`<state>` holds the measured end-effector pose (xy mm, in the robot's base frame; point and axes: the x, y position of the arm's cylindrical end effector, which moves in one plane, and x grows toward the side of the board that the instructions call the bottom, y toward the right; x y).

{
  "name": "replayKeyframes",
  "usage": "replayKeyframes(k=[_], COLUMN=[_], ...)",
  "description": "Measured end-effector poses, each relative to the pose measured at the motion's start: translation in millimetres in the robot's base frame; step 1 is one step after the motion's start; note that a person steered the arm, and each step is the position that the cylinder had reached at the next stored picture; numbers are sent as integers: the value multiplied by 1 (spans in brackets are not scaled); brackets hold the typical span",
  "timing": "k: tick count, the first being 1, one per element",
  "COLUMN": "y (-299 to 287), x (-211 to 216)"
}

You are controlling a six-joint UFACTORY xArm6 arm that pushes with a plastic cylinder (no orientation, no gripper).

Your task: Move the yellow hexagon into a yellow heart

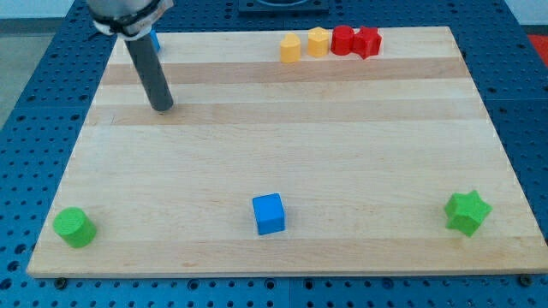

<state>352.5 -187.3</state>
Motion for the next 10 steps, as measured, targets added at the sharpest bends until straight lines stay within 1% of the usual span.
replayKeyframes(k=[1, 2, 3, 4, 6, 7, 8, 9, 10], y=[14, 60, 136, 171, 280, 260, 232, 243, 272], x=[-48, -91, -144, -160, -156, -119, -72, -66, -66])
